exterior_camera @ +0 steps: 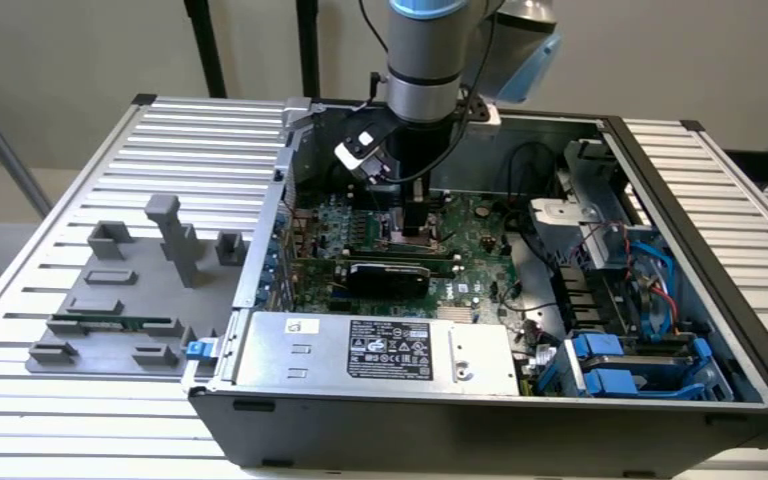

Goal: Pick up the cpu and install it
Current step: 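Place the cpu into insertion slot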

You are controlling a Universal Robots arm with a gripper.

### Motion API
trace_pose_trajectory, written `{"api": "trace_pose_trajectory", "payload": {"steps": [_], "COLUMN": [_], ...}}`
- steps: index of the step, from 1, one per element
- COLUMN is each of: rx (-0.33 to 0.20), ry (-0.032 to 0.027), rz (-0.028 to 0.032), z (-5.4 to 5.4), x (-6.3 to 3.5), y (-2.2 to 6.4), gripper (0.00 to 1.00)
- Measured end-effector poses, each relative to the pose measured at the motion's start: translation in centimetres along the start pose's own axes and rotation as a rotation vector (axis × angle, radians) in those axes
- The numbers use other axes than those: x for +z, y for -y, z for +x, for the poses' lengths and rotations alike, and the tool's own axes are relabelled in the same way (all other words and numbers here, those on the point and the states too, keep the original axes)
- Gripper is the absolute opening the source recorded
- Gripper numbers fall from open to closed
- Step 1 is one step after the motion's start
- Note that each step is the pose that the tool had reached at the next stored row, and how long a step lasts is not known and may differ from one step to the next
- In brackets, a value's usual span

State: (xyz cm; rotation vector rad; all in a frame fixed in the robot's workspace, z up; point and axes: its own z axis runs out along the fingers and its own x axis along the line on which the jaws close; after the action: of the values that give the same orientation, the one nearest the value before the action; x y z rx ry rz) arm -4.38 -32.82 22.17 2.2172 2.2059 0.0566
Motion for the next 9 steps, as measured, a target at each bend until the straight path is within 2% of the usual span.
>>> {"api": "trace_pose_trajectory", "payload": {"steps": [9], "rx": [0.000], "ry": [-0.0001], "rz": [0.0001], "z": [0.07], "x": [0.26], "y": [0.01], "gripper": [0.55]}}
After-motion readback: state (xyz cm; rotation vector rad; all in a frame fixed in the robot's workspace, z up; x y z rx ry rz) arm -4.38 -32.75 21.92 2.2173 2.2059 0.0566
